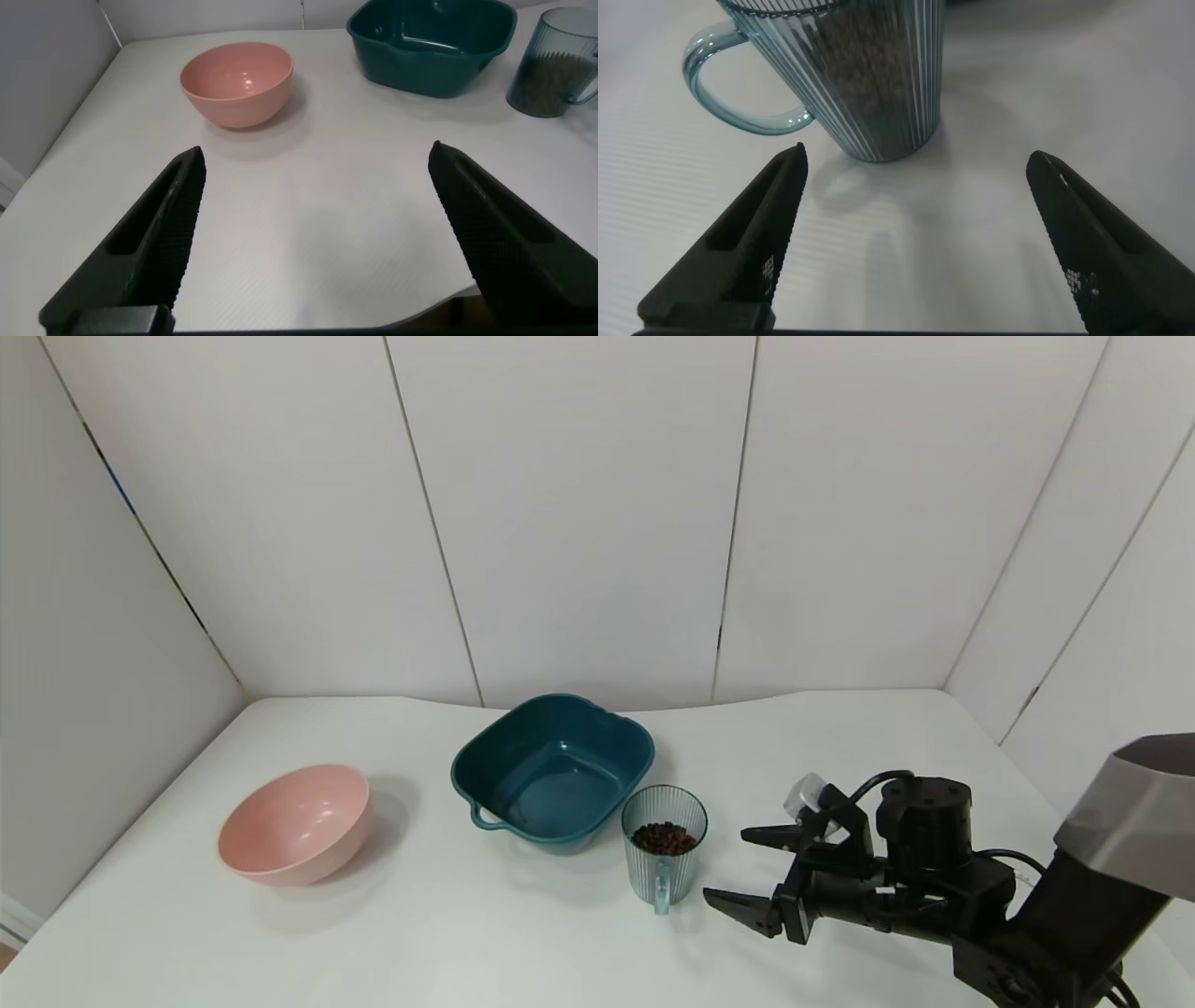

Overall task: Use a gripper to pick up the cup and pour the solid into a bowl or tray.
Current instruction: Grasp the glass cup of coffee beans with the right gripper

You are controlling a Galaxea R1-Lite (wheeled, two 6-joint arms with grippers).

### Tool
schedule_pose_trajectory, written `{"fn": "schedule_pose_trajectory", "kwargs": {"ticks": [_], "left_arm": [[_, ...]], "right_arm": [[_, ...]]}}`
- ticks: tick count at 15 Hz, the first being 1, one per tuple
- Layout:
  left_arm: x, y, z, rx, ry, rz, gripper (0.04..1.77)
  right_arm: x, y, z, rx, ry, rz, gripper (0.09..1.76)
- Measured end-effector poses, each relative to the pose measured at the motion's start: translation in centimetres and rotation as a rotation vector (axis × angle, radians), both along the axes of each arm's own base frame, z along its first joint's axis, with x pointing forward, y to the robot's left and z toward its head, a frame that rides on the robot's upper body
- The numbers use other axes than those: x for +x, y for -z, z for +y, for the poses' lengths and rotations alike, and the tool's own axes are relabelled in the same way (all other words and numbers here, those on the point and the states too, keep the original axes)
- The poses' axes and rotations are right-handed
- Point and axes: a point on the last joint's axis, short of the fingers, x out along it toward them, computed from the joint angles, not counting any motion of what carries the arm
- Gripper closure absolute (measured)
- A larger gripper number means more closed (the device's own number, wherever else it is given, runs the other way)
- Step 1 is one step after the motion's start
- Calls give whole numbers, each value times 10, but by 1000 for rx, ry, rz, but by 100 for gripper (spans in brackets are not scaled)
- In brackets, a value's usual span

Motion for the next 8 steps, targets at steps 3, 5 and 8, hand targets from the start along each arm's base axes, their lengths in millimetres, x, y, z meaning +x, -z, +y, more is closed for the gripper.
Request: {"fn": "schedule_pose_trajectory", "kwargs": {"ticks": [3, 5, 8], "left_arm": [[0, 0, 0, 0, 0, 0, 9], [0, 0, 0, 0, 0, 0, 9], [0, 0, 0, 0, 0, 0, 9]], "right_arm": [[8, 4, 8, 5, -13, -8, 14], [7, 4, 15, 7, -31, -11, 14], [8, 2, 20, 13, -43, -24, 14]]}}
